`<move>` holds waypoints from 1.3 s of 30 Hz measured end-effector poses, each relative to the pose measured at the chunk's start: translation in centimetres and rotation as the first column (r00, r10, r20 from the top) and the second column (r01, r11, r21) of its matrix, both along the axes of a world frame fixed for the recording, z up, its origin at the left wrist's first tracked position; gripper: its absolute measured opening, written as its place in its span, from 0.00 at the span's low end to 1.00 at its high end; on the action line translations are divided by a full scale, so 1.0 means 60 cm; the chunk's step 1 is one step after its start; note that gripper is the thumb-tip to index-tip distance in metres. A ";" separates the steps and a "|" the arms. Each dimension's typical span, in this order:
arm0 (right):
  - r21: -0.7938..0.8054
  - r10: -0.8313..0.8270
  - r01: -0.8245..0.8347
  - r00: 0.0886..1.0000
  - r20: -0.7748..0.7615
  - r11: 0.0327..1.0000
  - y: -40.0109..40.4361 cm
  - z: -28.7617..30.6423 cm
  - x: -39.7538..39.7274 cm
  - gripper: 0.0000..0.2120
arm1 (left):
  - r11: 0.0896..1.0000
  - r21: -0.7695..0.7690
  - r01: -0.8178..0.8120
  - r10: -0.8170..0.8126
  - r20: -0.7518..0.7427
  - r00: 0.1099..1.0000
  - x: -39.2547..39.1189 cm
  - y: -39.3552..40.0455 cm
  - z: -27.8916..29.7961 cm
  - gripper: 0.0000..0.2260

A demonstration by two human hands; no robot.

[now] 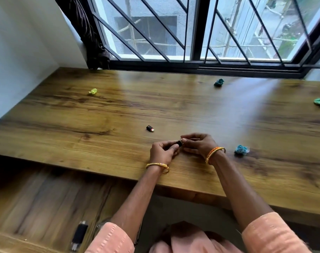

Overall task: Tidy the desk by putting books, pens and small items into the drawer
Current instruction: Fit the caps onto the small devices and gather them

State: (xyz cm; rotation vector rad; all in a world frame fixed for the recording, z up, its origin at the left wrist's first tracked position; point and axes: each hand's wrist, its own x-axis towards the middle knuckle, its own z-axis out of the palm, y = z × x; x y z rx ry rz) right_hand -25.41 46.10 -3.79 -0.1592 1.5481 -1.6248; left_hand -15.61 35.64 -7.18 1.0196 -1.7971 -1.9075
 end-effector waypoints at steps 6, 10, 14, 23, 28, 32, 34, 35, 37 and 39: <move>0.024 0.028 -0.028 1.000 0.000 0.999 -0.003 0.003 -0.004 0.05 | 0.999 0.040 -0.024 0.024 0.002 1.000 -0.001 0.000 0.000 0.06; 0.029 0.034 -0.034 0.999 -0.004 0.999 -0.005 0.003 -0.007 0.06 | 0.997 0.072 -0.001 0.002 -0.020 1.000 0.004 0.002 0.008 0.07; 0.106 0.093 -0.084 0.992 -0.088 0.991 -0.018 0.003 -0.008 0.04 | 0.993 0.094 0.068 -0.067 -0.008 0.998 0.012 -0.003 0.012 0.09; 0.259 0.093 0.039 0.872 -0.480 0.965 -0.064 -0.027 0.017 0.06 | 0.992 0.108 0.064 -0.060 -0.041 0.997 0.007 -0.010 0.010 0.16; 0.133 -0.024 0.173 0.692 -0.722 0.976 -0.044 -0.005 0.041 0.03 | 0.949 0.143 -0.283 0.294 -0.066 0.953 0.005 -0.016 -0.017 0.12; 0.324 0.143 0.230 0.570 -0.809 0.918 0.001 -0.020 0.043 0.10 | 0.889 0.174 -0.424 0.442 -0.079 0.893 0.020 -0.030 -0.017 0.09; 0.520 0.371 0.142 0.547 -0.750 0.842 0.015 -0.035 0.045 0.19 | 0.883 0.196 -0.426 0.448 -0.087 0.890 0.022 -0.028 -0.009 0.11; 0.604 0.479 0.110 0.505 -0.718 0.789 0.018 -0.043 0.047 0.22 | 0.882 0.186 -0.434 0.454 -0.080 0.888 0.021 -0.025 -0.005 0.12; 0.673 0.576 0.090 0.440 -0.689 0.735 0.016 -0.047 0.048 0.26 | 0.870 0.179 -0.460 0.478 -0.071 0.876 0.019 -0.021 0.003 0.13; 0.695 0.608 0.082 0.419 -0.674 0.715 0.009 -0.045 0.046 0.27 | 0.853 0.200 -0.483 0.504 -0.071 0.861 0.020 -0.016 0.011 0.12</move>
